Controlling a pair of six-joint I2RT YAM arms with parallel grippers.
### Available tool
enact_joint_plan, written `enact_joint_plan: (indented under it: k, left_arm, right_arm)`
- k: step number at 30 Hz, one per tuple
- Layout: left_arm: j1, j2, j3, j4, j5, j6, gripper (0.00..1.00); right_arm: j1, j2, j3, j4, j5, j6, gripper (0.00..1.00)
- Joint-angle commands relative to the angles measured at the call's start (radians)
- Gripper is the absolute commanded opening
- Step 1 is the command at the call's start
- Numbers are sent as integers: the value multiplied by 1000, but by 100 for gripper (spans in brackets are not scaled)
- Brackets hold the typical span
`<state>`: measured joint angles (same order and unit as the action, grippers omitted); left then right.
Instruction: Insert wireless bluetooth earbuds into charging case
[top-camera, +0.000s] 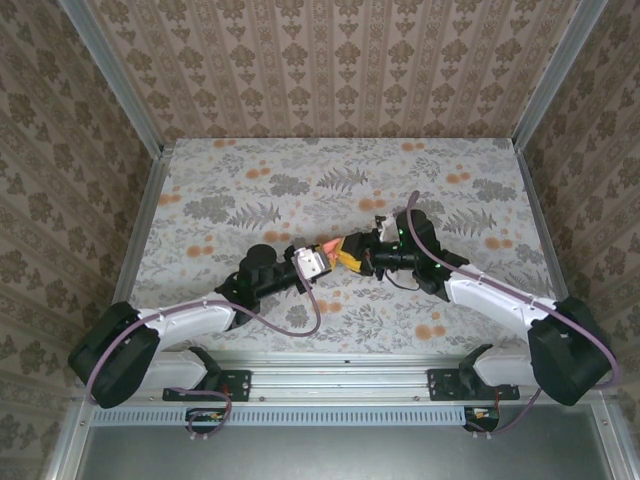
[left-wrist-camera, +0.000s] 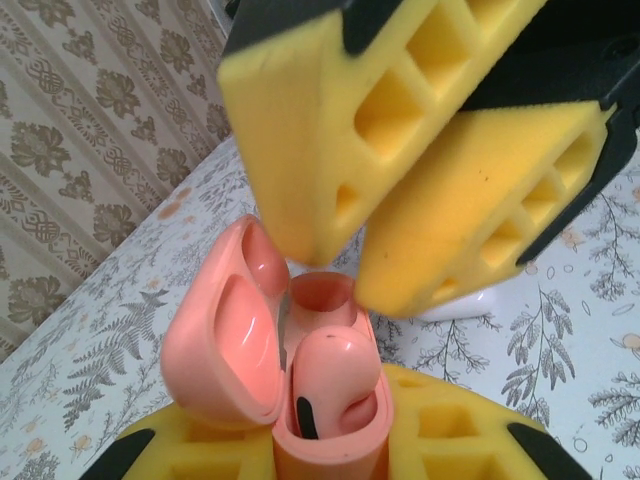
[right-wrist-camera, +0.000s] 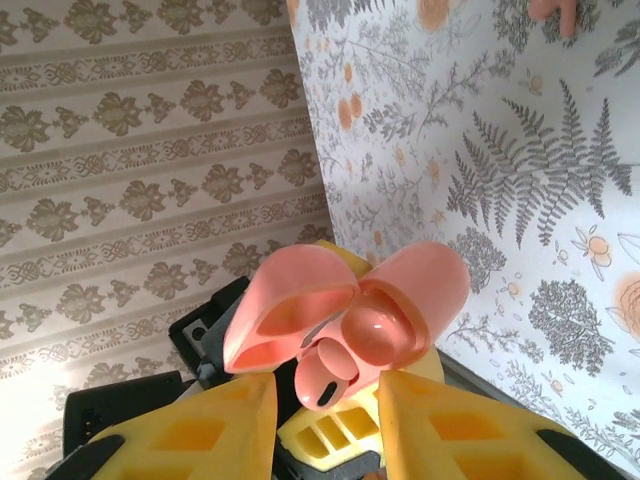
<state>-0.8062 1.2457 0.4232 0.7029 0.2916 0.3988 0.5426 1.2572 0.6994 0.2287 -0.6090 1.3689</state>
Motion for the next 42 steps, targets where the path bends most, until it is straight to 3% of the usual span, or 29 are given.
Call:
enact_joint_plan:
  k: [1,8,12,20,26,31,38,42]
  left_arm:
    - [11,-5,-23,95,3,-90,14]
    - [52,-11,-33,129,52,-183,14]
    - [72,-15,-29,138,93,-225,15]
    - [76,-15,-12,135,159,-267,15]
    - [77,-20,-8,135,172,-287,15]
    - [84,-23,-9,149,163,-325,15]
    - [199,20,-48,285,205,-513,16]
    - [267,32,-78,344,195,-598,16]
  right_arm:
    - [-9,-60,75,-179,41,-145,34]
    - [-7,-75,204,-464,85,-436,34]
    - [-3,-99,213,-481,122,-577,36]
    - [63,-109,222,-497,307,-806,59]
    - [92,-50,253,-476,327,-871,69]
    - [91,-14,276,-462,336,-867,70]
    - [79,16,312,-479,290,-856,66]
    - [79,72,380,-572,307,-866,63]
